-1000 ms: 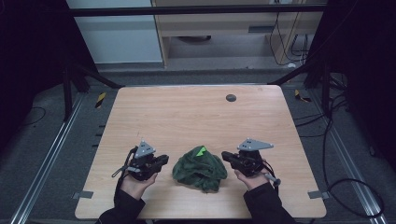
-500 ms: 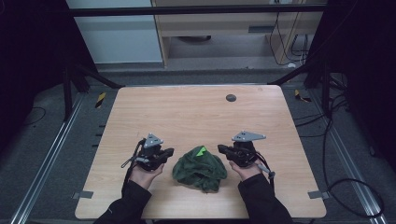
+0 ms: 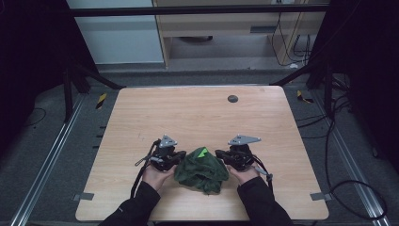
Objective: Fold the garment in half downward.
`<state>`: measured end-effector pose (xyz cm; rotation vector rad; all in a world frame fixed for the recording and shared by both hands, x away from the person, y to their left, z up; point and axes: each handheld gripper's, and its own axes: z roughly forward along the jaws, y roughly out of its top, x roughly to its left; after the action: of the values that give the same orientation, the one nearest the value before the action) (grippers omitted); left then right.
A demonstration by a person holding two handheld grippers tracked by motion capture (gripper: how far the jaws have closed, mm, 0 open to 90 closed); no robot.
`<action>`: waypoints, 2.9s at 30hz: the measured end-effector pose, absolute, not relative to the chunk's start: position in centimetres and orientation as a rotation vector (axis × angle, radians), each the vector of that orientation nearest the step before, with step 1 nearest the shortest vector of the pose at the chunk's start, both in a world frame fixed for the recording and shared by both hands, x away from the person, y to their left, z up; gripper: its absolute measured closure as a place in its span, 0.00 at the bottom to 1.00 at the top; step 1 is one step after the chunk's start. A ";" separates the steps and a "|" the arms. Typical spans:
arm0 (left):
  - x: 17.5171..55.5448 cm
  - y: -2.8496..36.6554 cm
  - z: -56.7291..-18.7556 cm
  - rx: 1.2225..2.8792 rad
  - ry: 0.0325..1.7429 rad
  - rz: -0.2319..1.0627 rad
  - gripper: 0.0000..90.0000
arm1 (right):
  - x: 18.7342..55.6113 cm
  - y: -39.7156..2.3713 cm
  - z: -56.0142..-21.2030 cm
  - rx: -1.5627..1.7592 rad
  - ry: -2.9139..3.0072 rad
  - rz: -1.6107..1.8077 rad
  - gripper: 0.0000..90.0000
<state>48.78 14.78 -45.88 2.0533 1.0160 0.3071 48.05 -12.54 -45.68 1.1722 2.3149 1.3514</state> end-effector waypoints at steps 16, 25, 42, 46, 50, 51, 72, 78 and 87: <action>47.1 14.7 -45.1 2.046 0.947 0.281 1.00 | 46.6 -11.8 -45.4 1.111 2.369 1.387 1.00; 45.5 15.2 -44.6 2.048 0.912 0.253 1.00 | 45.7 -11.7 -45.2 1.086 2.392 1.406 1.00; 42.8 15.2 -44.7 2.086 0.844 0.215 1.00 | 44.2 -11.9 -45.2 1.059 2.424 1.417 1.00; 42.4 15.5 -44.9 2.095 0.842 0.206 1.00 | 43.8 -11.8 -45.4 1.048 2.434 1.415 1.00; 42.1 15.6 -45.1 2.104 0.844 0.195 1.00 | 43.4 -11.8 -45.5 1.053 2.445 1.410 0.99; 42.0 15.6 -45.1 2.105 0.846 0.192 1.00 | 43.4 -11.8 -45.5 1.050 2.446 1.413 1.00; 41.0 15.2 -46.7 2.183 0.861 0.170 1.00 | 41.8 -12.3 -46.7 1.078 2.498 1.380 0.99; 41.0 15.0 -47.3 2.205 0.871 0.170 1.00 | 41.6 -12.3 -47.4 1.094 2.521 1.347 0.99; 41.0 14.6 -47.6 2.225 0.871 0.176 1.00 | 41.9 -12.0 -48.1 1.087 2.540 1.307 1.00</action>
<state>40.96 14.63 -47.63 2.2251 0.8708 0.1762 41.94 -12.04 -48.11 1.0865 2.5400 1.3073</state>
